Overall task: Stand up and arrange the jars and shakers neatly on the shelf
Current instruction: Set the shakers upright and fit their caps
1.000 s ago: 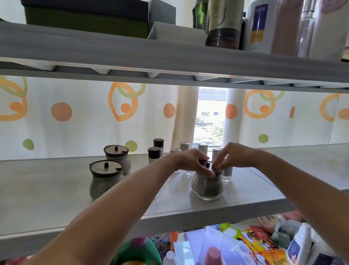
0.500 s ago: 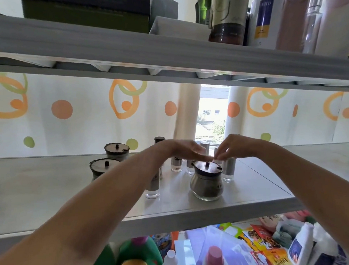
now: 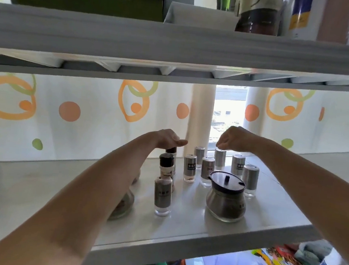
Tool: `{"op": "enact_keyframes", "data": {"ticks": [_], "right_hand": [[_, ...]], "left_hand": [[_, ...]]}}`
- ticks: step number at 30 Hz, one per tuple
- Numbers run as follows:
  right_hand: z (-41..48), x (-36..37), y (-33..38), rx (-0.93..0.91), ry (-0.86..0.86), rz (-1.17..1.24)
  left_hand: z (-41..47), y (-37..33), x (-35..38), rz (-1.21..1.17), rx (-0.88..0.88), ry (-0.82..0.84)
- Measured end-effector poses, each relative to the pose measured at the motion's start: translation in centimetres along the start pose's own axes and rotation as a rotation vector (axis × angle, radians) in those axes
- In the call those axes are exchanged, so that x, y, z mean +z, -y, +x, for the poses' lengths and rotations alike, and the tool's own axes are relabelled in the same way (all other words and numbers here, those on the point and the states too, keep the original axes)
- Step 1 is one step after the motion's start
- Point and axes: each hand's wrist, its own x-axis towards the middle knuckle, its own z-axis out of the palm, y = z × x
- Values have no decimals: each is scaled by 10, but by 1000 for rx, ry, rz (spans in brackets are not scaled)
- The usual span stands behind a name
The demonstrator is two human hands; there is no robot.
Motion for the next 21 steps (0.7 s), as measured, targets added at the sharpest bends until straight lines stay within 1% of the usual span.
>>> {"op": "enact_keyframes", "data": {"ticks": [4,9,11,17,21], "right_hand": [[27,17,17,-36,32,1],[39,32,15,-11,281,-99],[41,38,11,0,326,-143],[47,51,9,-12,289,-122],[54,48,8,16,210,-38]], "left_hand": [[14,0,4,11,24,17],[24,-6,19,-32,87,111],[30,-4,23,-47,90,120],[36,8,21,-65,141,46],[37,12,18,-60,141,-101]]}}
